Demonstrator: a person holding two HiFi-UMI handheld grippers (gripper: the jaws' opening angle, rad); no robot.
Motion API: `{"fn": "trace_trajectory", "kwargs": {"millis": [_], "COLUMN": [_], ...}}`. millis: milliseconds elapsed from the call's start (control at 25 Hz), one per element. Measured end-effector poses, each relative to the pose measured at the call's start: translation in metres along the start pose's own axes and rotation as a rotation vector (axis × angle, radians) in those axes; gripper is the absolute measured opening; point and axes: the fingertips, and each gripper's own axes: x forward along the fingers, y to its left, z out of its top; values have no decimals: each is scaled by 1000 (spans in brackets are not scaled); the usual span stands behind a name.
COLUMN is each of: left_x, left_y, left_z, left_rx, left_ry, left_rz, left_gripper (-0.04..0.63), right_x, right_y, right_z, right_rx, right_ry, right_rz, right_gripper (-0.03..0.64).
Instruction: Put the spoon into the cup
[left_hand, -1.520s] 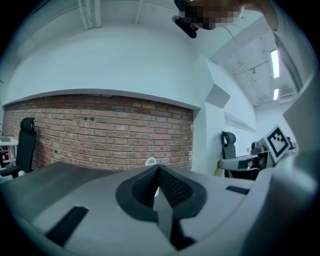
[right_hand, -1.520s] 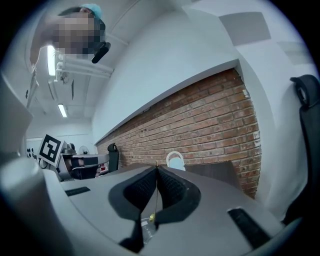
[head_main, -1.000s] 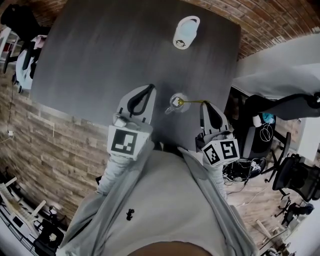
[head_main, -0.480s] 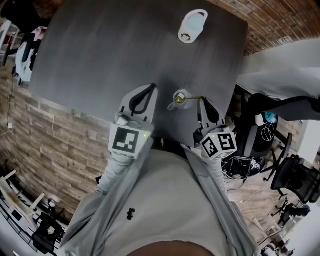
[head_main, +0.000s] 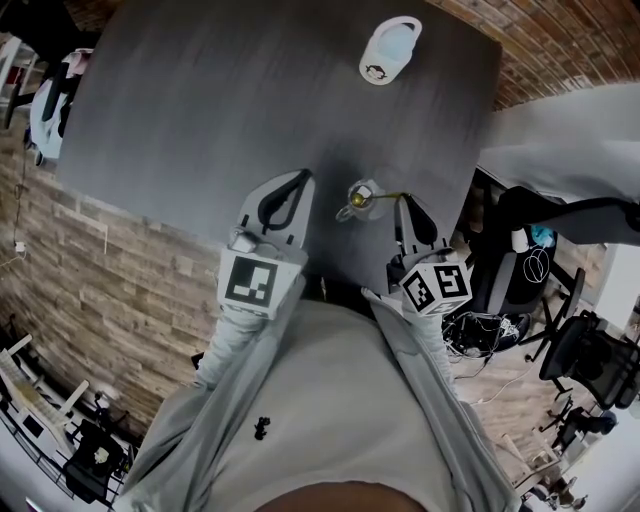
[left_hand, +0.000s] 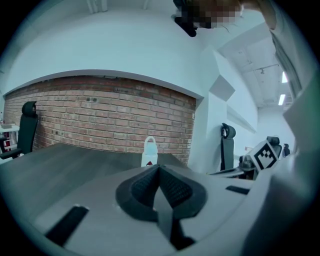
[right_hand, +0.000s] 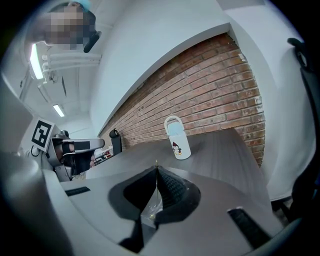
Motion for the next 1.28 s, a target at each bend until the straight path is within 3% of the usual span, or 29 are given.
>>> {"fn": "trace_trajectory", "kwargs": {"millis": [1200,1280], "left_x": [-5,-6], "left_y": [3,3], "left_z": [6,7], "left_rx": [-7,-6], "left_ry": [-13,-15], "left_rz": [33,33], "left_gripper": [20,20], "right_x": [11,12], "right_y": [-12,-12], "right_z": [-7,-8], "right_rx": [8,7], "right_ry": [77,87], "right_rz": [4,9], "right_gripper": [21,44]}}
